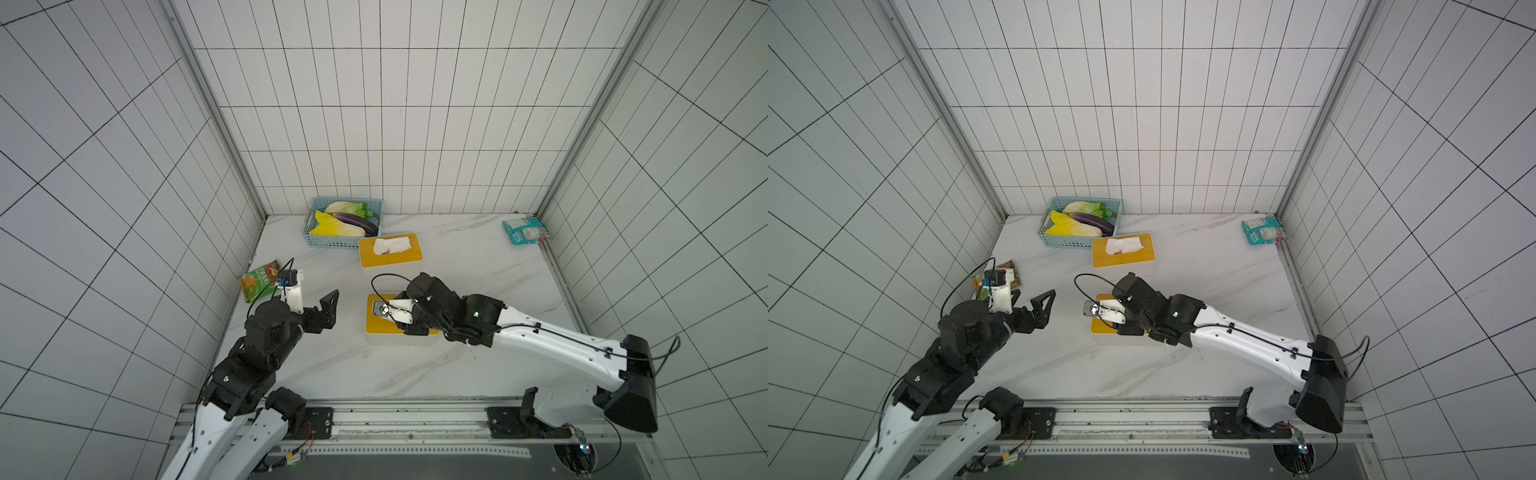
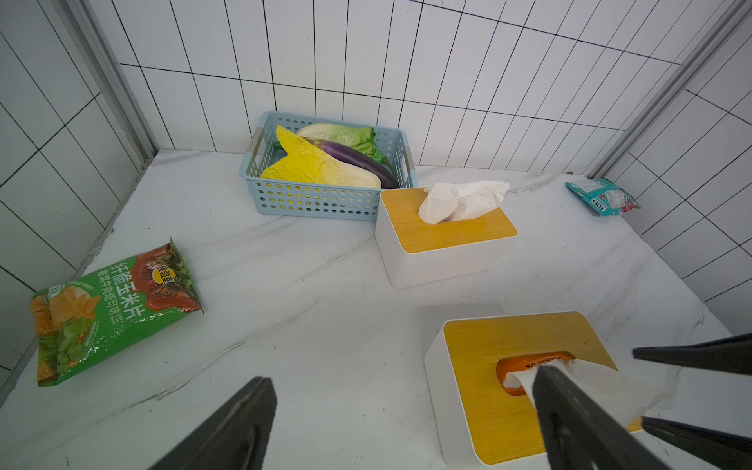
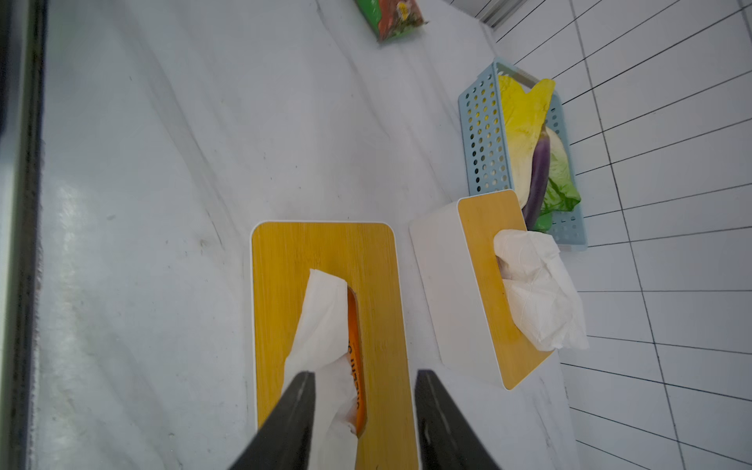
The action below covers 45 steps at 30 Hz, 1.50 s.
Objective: Put the tissue paper into the tissue box
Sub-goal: Pull the paper towel from the tissue box, then move the tissue box to the center of the board.
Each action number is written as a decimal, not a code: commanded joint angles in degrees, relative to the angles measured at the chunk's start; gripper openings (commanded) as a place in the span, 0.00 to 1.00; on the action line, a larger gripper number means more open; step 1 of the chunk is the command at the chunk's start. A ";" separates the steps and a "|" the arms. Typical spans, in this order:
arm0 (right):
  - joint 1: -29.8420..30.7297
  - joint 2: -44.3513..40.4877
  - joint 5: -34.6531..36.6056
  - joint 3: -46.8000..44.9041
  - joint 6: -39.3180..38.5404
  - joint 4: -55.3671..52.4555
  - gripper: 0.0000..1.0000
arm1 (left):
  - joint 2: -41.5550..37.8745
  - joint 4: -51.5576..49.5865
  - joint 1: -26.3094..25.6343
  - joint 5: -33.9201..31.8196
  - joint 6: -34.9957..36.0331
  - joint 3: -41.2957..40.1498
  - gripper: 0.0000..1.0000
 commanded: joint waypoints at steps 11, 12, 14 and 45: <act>-14.35 -31.68 -9.16 -24.54 44.33 13.31 0.99 | 5.30 11.50 0.40 10.54 -19.11 -8.84 0.98; -16.27 -33.11 -10.50 -26.41 47.06 13.30 0.99 | 6.01 13.18 0.49 11.57 -20.67 -9.96 0.99; -19.45 -34.66 -12.44 -29.36 51.89 13.09 0.99 | 7.52 15.95 0.58 13.51 -23.36 -11.46 0.99; -33.37 -2.75 -42.58 -39.97 92.49 52.16 0.99 | 35.64 56.07 0.67 29.94 -43.99 -25.42 0.98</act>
